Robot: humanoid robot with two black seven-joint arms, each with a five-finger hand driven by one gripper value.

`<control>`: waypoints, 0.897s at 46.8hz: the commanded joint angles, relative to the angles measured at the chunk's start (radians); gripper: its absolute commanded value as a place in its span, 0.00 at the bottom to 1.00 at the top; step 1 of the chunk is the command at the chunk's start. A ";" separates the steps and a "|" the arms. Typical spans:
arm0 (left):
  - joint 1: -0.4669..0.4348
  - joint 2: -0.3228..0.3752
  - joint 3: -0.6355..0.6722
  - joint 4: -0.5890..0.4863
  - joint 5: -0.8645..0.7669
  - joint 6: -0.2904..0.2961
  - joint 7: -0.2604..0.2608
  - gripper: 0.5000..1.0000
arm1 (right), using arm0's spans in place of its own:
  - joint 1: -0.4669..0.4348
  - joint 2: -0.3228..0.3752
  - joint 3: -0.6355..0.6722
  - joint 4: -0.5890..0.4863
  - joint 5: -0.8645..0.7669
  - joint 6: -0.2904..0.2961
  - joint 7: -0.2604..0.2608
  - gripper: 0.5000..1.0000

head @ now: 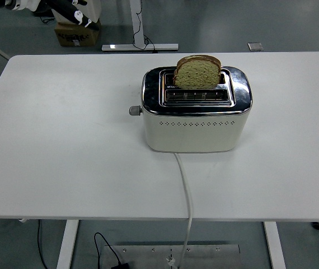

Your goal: Press down toaster

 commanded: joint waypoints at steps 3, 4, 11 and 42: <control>0.003 -0.051 -0.034 0.079 -0.063 0.057 -0.040 1.00 | 0.000 0.000 0.000 0.000 0.000 0.000 0.000 1.00; 0.003 -0.060 -0.037 0.093 -0.081 0.067 -0.045 1.00 | 0.000 0.000 0.001 0.000 0.000 0.000 0.000 1.00; 0.006 -0.106 -0.043 0.171 -0.274 0.114 -0.056 1.00 | 0.000 0.000 0.001 0.000 0.000 0.000 0.000 1.00; 0.225 -0.116 -0.187 0.283 -0.686 0.168 -0.102 1.00 | 0.000 0.000 0.000 0.000 0.000 0.000 0.000 1.00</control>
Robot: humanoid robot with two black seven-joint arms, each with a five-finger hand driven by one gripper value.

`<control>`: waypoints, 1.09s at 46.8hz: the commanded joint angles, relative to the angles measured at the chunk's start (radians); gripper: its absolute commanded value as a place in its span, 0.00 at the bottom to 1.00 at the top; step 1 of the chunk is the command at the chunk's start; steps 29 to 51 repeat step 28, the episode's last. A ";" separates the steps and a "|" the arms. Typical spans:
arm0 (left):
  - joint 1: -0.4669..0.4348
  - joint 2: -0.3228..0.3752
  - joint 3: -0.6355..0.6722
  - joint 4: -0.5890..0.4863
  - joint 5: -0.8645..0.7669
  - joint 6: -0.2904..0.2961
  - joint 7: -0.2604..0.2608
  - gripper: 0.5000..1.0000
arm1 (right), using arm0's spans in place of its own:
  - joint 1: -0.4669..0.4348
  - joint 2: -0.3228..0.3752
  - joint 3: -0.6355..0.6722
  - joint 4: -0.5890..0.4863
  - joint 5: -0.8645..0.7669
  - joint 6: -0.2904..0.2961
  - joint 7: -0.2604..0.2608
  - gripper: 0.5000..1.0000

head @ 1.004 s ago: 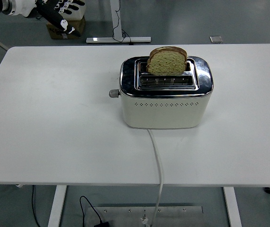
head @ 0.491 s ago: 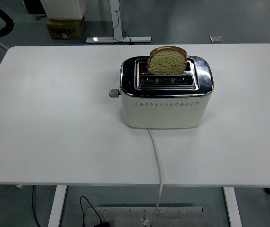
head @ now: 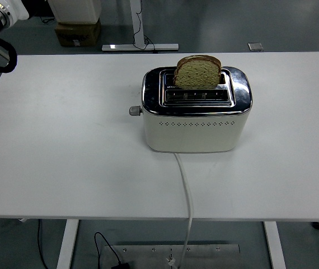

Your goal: Press down toaster

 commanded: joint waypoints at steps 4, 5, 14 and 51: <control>0.045 -0.007 -0.062 0.000 -0.019 0.001 -0.004 1.00 | 0.000 0.000 0.000 -0.001 0.001 0.000 0.000 1.00; 0.051 -0.007 -0.072 0.000 -0.020 0.002 -0.006 1.00 | 0.000 0.000 0.000 -0.001 0.001 0.000 0.000 1.00; 0.079 -0.010 -0.126 0.000 -0.020 0.004 -0.007 1.00 | 0.000 0.000 0.000 -0.001 0.000 0.000 0.000 1.00; 0.128 -0.039 -0.128 0.001 -0.020 0.008 -0.007 1.00 | 0.000 0.000 0.003 -0.001 0.005 0.000 0.005 1.00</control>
